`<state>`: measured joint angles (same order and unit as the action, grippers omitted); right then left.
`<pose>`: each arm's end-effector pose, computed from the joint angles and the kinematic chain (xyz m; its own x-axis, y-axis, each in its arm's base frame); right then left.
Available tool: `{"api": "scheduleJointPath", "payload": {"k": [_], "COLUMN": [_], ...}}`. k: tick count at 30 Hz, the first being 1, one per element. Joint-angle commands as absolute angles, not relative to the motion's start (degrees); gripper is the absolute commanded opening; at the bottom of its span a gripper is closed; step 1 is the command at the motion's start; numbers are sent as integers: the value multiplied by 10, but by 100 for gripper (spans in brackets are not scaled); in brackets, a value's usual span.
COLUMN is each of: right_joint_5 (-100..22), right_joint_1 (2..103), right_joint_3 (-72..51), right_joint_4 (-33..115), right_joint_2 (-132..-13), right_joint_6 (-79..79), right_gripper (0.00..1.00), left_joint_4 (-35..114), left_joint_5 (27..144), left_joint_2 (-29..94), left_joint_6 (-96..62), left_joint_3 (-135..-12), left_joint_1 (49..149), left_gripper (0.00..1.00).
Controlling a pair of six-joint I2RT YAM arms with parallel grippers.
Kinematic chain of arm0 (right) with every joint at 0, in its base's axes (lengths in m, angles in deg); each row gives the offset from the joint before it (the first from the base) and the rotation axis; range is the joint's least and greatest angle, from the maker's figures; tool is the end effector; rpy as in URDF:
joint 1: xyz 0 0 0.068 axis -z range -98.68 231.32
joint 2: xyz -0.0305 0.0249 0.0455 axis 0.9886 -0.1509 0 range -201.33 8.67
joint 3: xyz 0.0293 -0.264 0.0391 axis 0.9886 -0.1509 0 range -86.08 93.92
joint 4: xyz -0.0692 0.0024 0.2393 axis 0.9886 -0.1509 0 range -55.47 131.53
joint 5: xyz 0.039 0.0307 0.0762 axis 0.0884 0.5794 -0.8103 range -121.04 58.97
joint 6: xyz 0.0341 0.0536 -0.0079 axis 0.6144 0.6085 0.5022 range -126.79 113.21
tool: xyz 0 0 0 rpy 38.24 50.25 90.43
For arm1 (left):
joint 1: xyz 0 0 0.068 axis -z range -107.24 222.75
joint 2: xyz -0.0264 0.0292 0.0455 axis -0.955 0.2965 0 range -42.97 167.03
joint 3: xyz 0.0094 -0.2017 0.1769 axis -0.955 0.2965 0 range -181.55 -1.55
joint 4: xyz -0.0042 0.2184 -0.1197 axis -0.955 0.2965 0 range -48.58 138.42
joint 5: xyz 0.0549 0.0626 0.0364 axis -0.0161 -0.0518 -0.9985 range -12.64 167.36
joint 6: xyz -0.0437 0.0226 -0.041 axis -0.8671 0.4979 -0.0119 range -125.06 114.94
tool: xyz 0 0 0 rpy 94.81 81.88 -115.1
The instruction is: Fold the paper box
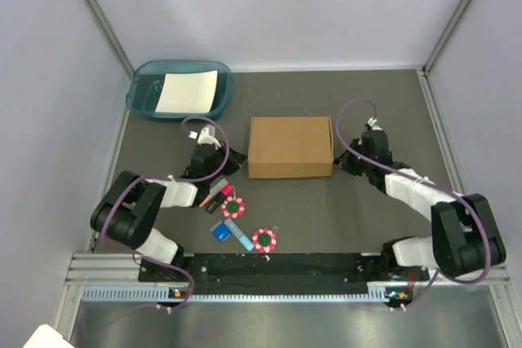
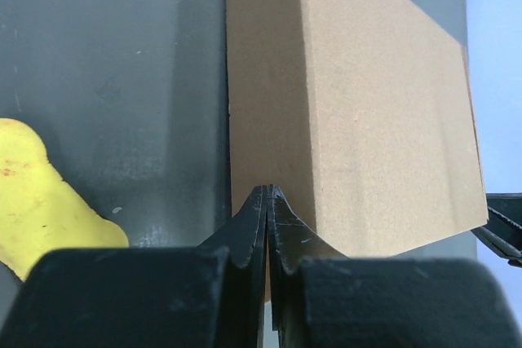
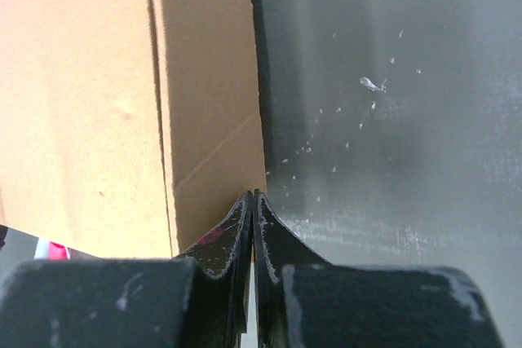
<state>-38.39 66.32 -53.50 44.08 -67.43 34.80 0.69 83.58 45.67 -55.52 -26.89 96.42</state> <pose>0.2496 0.0734 0.1686 -0.7060 0.4923 -0.5091 0.1585 0.8104 0.5640 0.2594 -0.1196 0.1455 -0.6022 -0.5731 -0.5557 0.0410 0.6730 -0.7385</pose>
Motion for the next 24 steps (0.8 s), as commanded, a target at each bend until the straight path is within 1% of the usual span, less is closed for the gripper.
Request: {"api": "scheduleJointPath", "payload": {"k": [1,6,16,20,24], "right_joint_5": [-418,-412,-412,-404,-405], "right_joint_1": [637,634,630,630,630], "right_joint_3": [-516,-511,-495,-483,-456], "right_joint_4": [436,379,303,278,247], "right_joint_2": [-601,-516,-412,-393,-395], "right_joint_6": [356,354,363,366,375], "right_gripper": [0,0,0,0,0], "left_joint_4": [-31,30,127,171,220], "left_joint_5": [898,903,916,918,934], "left_joint_2": [396,332,198,171,171], "left_joint_6": [-563,-549,-541,-542,-540], "left_joint_3": [-268,-275,-289,-311,-342], "left_joint_1": [989,996,1005,1006,1006], "left_gripper": [2,3,4,4,4]}}
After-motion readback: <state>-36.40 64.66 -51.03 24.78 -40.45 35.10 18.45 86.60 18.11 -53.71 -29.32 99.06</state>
